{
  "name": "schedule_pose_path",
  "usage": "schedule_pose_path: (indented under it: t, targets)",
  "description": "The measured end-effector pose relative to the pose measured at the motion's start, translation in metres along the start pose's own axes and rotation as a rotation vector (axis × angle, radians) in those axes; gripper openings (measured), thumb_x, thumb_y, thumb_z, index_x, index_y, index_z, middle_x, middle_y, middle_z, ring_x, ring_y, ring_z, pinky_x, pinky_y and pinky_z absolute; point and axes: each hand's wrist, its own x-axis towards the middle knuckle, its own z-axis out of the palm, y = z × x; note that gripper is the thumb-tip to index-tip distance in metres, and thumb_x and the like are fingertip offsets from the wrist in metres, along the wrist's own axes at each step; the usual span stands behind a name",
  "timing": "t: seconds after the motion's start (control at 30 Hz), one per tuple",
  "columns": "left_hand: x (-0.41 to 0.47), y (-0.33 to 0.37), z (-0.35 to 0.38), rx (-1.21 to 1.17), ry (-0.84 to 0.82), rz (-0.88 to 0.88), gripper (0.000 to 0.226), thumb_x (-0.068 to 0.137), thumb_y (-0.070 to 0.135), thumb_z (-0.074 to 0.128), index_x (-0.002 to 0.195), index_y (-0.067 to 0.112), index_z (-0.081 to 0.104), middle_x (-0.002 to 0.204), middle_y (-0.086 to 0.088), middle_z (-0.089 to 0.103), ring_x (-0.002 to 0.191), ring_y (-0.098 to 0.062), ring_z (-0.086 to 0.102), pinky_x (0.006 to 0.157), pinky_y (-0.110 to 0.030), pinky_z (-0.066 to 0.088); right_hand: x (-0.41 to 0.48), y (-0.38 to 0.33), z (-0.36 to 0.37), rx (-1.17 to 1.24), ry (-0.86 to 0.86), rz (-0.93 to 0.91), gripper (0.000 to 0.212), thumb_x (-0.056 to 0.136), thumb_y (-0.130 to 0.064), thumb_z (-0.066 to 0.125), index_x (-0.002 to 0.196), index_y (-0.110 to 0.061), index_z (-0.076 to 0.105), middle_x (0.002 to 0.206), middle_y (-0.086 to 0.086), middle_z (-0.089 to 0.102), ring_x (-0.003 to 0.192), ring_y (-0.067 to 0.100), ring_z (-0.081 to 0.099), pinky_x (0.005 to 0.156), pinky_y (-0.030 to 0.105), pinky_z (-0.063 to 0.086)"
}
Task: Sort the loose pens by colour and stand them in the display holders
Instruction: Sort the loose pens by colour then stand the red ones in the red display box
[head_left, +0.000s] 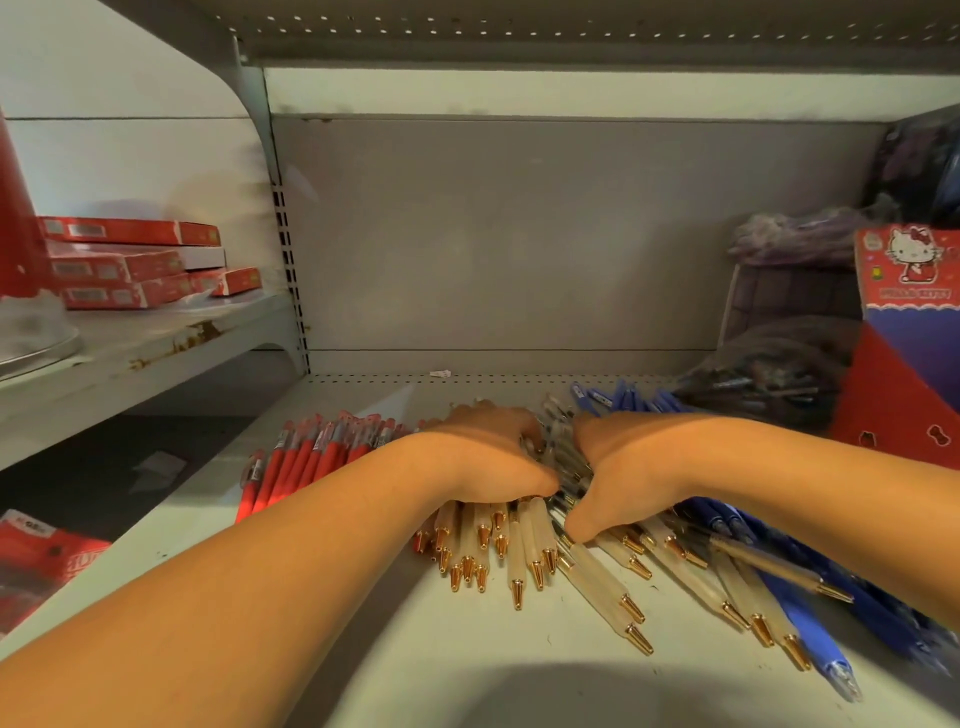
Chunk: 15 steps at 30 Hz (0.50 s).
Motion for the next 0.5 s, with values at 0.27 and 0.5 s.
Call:
schedule_pose_path:
  t: [0.27, 0.5]
  targets:
    - [-0.0052, 0.0013, -0.0034, -0.011, -0.020, 0.009, 0.055, 0.084, 0.056, 0.063, 0.131, 0.031, 0.049, 0.114, 0.004, 0.054, 0.098, -0.015, 0.053, 0.076, -0.027, 0.045, 0.0002, -0.0001, 0.0059, 0.024, -0.032, -0.009, 0.061, 0.081, -0.056, 0.062, 0.124, -0.015, 0.045, 0.086, -0.002, 0.057, 0.071, 0.011, 0.055, 0.059, 0.023, 0.045]
    - [-0.0085, -0.0006, -0.0049, 0.026, -0.050, 0.024, 0.064, 0.084, 0.067, 0.057, 0.135, 0.029, 0.048, 0.128, 0.001, 0.054, 0.109, -0.020, 0.052, 0.095, -0.037, 0.048, 0.0004, 0.0022, 0.0102, 0.070, 0.005, 0.001, 0.043, 0.091, -0.035, 0.059, 0.125, -0.013, 0.044, 0.078, -0.001, 0.051, 0.064, 0.010, 0.049, 0.050, 0.021, 0.039]
